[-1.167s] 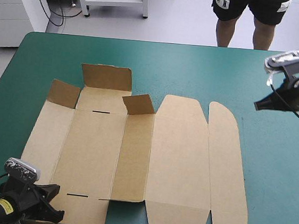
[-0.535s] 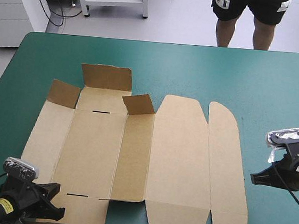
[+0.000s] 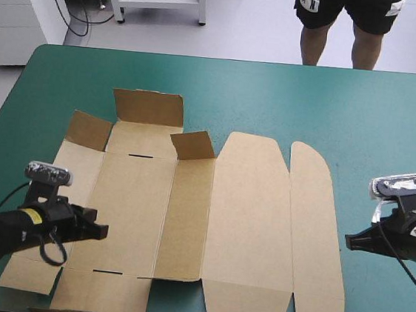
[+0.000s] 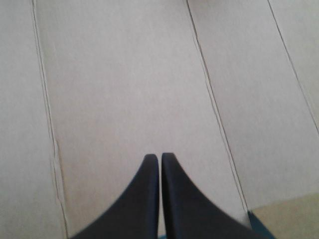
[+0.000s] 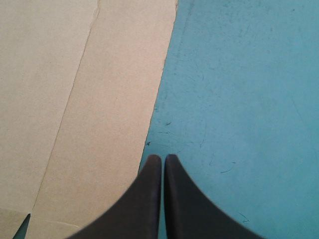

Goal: Fold the box

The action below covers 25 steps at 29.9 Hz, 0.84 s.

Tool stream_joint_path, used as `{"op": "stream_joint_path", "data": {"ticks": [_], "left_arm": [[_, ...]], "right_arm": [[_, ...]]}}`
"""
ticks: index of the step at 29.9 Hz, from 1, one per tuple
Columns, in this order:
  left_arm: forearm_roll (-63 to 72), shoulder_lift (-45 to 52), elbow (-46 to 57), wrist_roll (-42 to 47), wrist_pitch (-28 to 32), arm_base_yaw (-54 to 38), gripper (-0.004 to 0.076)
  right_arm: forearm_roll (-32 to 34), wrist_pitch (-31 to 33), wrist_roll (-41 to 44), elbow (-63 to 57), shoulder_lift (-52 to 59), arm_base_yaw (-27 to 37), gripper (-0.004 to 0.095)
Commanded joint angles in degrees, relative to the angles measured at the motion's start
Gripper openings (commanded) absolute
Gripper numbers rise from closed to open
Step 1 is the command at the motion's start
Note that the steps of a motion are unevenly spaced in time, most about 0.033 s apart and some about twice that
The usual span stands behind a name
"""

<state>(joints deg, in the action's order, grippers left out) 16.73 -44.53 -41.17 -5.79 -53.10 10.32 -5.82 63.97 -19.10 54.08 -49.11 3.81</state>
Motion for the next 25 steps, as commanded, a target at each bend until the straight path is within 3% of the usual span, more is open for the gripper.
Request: {"op": "stream_joint_path", "data": {"ticks": [1,8,20,25], "left_arm": [[1.1,-5.4,-6.0,0.1,5.8,-0.1,-0.0008],[0.7,-17.0,-13.6,0.6,5.8,-6.7,-0.0008],[14.6,-20.7,-20.5,-20.6,-7.2,-44.2,-0.0008],[15.0,-20.7,-20.3,-21.3,-7.5,-53.6,-0.0008]], "right_arm": [[-0.5,-2.6,-0.6,1.3,0.4,0.5,-0.0002],[-0.5,-2.6,-0.9,1.3,0.4,0.5,-0.0002],[-0.5,-3.5,-0.9,1.2,0.4,0.5,-0.0002],[-0.6,-3.5,-0.9,1.2,0.3,0.5,-0.0002]]}}
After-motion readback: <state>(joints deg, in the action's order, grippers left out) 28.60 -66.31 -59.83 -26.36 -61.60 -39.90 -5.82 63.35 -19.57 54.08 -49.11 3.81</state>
